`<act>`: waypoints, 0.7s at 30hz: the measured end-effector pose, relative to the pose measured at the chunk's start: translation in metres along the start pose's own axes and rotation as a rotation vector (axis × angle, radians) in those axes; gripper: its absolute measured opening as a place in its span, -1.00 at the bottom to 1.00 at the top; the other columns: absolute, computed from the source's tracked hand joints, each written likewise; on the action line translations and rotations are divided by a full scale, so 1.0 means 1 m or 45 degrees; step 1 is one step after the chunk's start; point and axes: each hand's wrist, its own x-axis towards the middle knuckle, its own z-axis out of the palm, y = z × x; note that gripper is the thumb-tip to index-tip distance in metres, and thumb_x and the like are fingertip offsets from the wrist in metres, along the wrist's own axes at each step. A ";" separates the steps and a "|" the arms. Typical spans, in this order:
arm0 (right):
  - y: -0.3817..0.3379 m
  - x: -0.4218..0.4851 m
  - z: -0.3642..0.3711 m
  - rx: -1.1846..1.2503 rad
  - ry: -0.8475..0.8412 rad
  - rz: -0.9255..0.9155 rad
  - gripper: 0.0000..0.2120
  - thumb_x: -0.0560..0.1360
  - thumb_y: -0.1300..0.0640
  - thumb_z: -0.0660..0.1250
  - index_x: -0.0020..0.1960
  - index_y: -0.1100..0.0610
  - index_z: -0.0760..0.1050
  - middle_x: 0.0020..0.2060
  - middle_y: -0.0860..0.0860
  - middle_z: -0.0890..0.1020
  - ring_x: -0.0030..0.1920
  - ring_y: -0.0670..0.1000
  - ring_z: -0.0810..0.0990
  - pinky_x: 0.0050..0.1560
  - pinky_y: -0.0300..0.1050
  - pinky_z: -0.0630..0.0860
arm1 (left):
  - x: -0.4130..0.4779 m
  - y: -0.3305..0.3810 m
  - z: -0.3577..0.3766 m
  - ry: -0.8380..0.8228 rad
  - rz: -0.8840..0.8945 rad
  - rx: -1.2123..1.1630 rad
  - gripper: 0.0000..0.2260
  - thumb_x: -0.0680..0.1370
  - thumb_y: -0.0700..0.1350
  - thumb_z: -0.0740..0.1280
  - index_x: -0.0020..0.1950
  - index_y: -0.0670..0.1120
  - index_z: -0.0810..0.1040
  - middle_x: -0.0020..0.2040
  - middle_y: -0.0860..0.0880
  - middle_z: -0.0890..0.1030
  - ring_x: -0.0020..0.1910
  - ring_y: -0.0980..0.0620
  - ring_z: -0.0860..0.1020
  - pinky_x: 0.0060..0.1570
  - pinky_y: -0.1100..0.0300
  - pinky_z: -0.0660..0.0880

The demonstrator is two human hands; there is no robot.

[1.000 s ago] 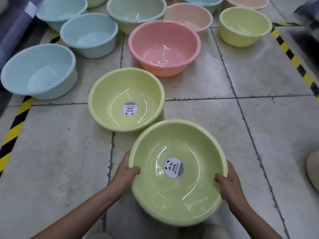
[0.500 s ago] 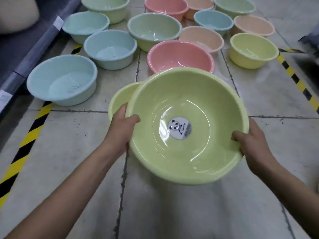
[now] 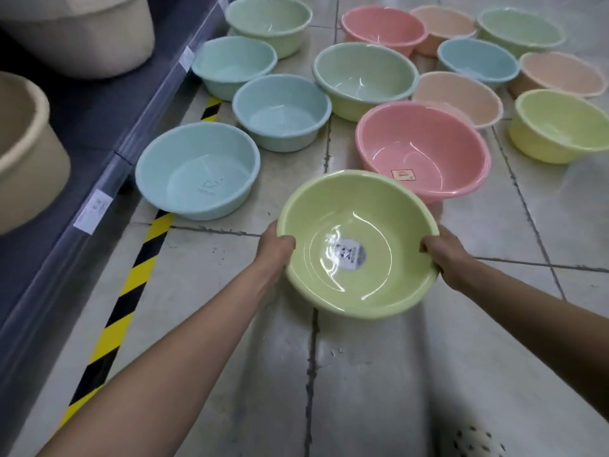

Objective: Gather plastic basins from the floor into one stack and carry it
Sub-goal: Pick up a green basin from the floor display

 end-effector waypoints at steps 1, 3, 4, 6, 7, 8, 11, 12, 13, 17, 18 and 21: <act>0.003 0.001 0.003 -0.008 -0.004 0.032 -0.50 0.44 0.41 0.13 0.34 0.13 0.40 -0.13 0.08 0.54 -0.22 0.07 0.50 -0.32 -0.11 0.47 | 0.004 0.000 -0.001 -0.024 -0.012 0.039 -0.57 0.42 -0.40 0.17 0.21 -0.08 0.54 -0.07 -0.05 0.64 -0.15 -0.02 0.60 -0.27 0.22 0.49; 0.006 0.000 0.008 -0.042 -0.022 0.056 -0.53 0.46 0.42 0.12 0.31 0.14 0.40 -0.17 0.07 0.53 -0.23 0.06 0.50 -0.37 -0.15 0.41 | 0.013 -0.001 -0.002 -0.059 -0.044 0.098 -0.56 0.42 -0.40 0.17 0.19 -0.06 0.54 -0.10 -0.03 0.63 -0.14 -0.02 0.60 -0.25 0.21 0.51; 0.007 0.001 0.011 -0.056 -0.035 0.056 -0.55 0.46 0.42 0.12 0.30 0.15 0.40 -0.18 0.07 0.54 -0.24 0.06 0.51 -0.39 -0.16 0.40 | 0.019 -0.004 -0.002 -0.070 -0.071 0.113 -0.55 0.42 -0.40 0.17 0.22 -0.06 0.53 -0.07 -0.03 0.63 -0.10 -0.04 0.61 -0.21 0.18 0.53; 0.010 0.004 0.017 -0.088 -0.059 0.055 -0.56 0.46 0.43 0.12 0.29 0.17 0.42 -0.16 0.09 0.57 -0.22 0.07 0.54 -0.40 -0.18 0.41 | 0.029 -0.008 -0.002 -0.061 -0.112 0.143 -0.52 0.43 -0.38 0.17 0.27 -0.03 0.50 0.01 -0.05 0.63 -0.02 -0.08 0.61 -0.06 0.11 0.58; 0.010 0.005 0.020 -0.104 -0.073 0.053 -0.57 0.46 0.43 0.11 0.27 0.18 0.43 -0.16 0.10 0.58 -0.21 0.07 0.56 -0.39 -0.18 0.42 | 0.034 -0.011 -0.003 -0.043 -0.118 0.170 -0.50 0.43 -0.36 0.17 0.32 -0.01 0.48 0.06 -0.07 0.63 0.02 -0.10 0.60 0.02 0.05 0.59; 0.013 0.009 0.022 -0.112 -0.083 0.055 -0.60 0.46 0.43 0.11 0.25 0.20 0.44 -0.16 0.11 0.59 -0.21 0.08 0.57 -0.37 -0.17 0.43 | 0.038 -0.013 -0.002 -0.015 -0.119 0.194 -0.48 0.44 -0.33 0.18 0.36 0.01 0.45 0.10 -0.07 0.62 0.05 -0.10 0.60 0.08 0.01 0.58; 0.023 0.013 0.026 -0.085 -0.122 0.086 -0.64 0.50 0.39 0.13 0.27 0.20 0.40 -0.12 0.07 0.58 -0.16 0.04 0.58 -0.31 -0.14 0.47 | 0.042 -0.018 0.002 0.072 -0.095 0.219 -0.49 0.48 -0.31 0.20 0.39 0.04 0.41 0.09 -0.04 0.60 0.03 -0.07 0.57 0.03 0.07 0.55; 0.028 0.020 0.024 -0.066 -0.108 0.094 -0.63 0.53 0.36 0.15 0.31 0.15 0.36 -0.08 0.04 0.57 -0.11 0.01 0.58 -0.27 -0.13 0.49 | 0.047 -0.018 0.008 0.101 -0.083 0.211 -0.49 0.47 -0.31 0.20 0.38 0.04 0.43 0.07 -0.02 0.60 -0.01 -0.04 0.58 -0.04 0.12 0.53; 0.033 0.026 0.024 -0.038 -0.085 0.106 -0.61 0.54 0.34 0.17 0.34 0.10 0.32 -0.04 0.02 0.57 -0.08 0.00 0.58 -0.23 -0.12 0.50 | 0.052 -0.018 0.013 0.115 -0.082 0.204 -0.49 0.46 -0.32 0.21 0.36 0.05 0.44 0.05 -0.01 0.61 -0.03 -0.01 0.58 -0.10 0.15 0.50; 0.039 0.024 0.036 0.237 0.026 0.176 -0.55 0.49 0.41 0.15 0.32 0.10 0.42 0.02 0.14 0.62 -0.07 0.12 0.62 -0.20 -0.07 0.54 | 0.056 -0.020 0.009 0.122 -0.078 0.183 -0.50 0.44 -0.35 0.22 0.32 0.02 0.50 0.02 0.04 0.64 -0.02 0.01 0.61 -0.11 0.14 0.52; 0.036 0.025 0.036 0.284 0.027 0.194 -0.53 0.48 0.42 0.13 0.30 0.08 0.43 0.02 0.13 0.62 -0.06 0.13 0.62 -0.19 -0.06 0.56 | 0.057 -0.020 0.009 0.125 -0.103 0.164 -0.51 0.44 -0.36 0.22 0.29 0.02 0.51 0.01 0.05 0.64 -0.02 0.00 0.61 -0.12 0.13 0.53; 0.018 0.032 0.035 0.323 -0.029 0.172 -0.48 0.46 0.45 0.11 0.29 0.04 0.43 0.00 0.08 0.63 -0.03 0.11 0.63 -0.15 -0.03 0.60 | 0.058 -0.009 0.011 0.131 -0.137 0.095 -0.50 0.45 -0.42 0.22 0.24 0.07 0.51 -0.04 0.06 0.63 -0.06 0.00 0.61 -0.20 0.16 0.52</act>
